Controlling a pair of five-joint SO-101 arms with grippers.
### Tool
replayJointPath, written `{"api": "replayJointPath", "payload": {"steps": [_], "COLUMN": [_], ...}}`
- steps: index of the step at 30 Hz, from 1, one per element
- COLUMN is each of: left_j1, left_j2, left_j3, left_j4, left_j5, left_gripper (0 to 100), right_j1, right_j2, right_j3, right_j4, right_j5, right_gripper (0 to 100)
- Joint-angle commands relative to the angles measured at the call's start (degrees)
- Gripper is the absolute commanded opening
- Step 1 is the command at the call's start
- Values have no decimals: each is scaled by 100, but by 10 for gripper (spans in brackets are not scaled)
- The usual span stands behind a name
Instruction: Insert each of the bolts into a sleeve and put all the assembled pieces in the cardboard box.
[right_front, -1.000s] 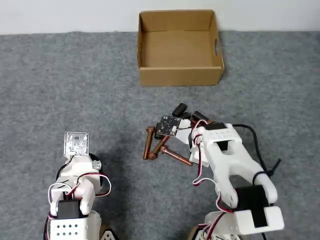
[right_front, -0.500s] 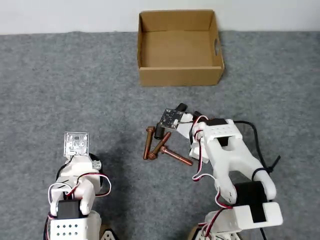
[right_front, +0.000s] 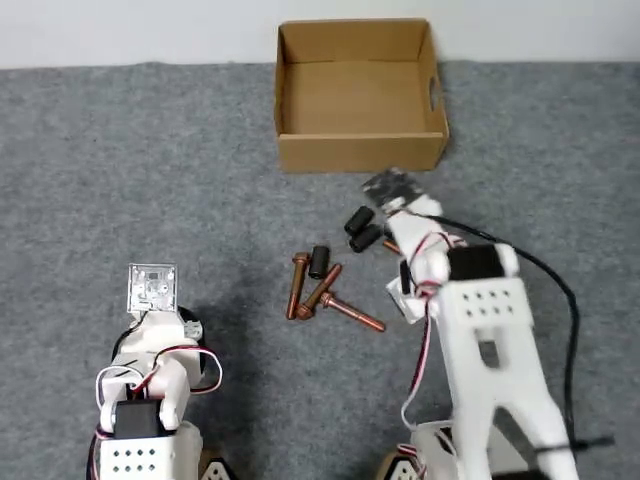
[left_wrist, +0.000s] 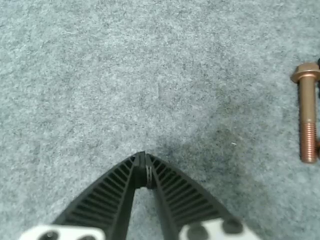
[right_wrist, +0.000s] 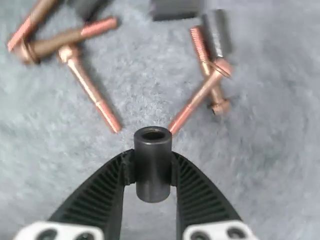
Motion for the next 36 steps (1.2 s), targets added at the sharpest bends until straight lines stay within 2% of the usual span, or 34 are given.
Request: {"api": "replayJointPath", "payload": {"steps": [1, 7, 11, 22, 28, 36], "left_j1": [0, 0, 0, 0, 0, 9], "left_j2": [26, 26, 26, 26, 26, 26], "left_j3": [-31, -31, -22, -22, -22, -22], "left_j4": [-9, -9, -9, -9, -9, -9], "left_j5": [-26, -26, -26, -26, -26, -26], "left_gripper": [6, 6, 6, 6, 6, 6], "right_j1": [154, 629, 1033, 1938, 2132, 2132], "right_j2": [-673, -1068, -1358, -3820, -4945, -5622], "right_j3": [-281, -202, 132, 1574, 2127, 2602], "right_j4": [347, 611, 743, 690, 690, 699], "right_j5": [-1064, -2330, -2716, -2910, -2910, -2901], "right_gripper": [9, 9, 9, 8, 8, 8]}}
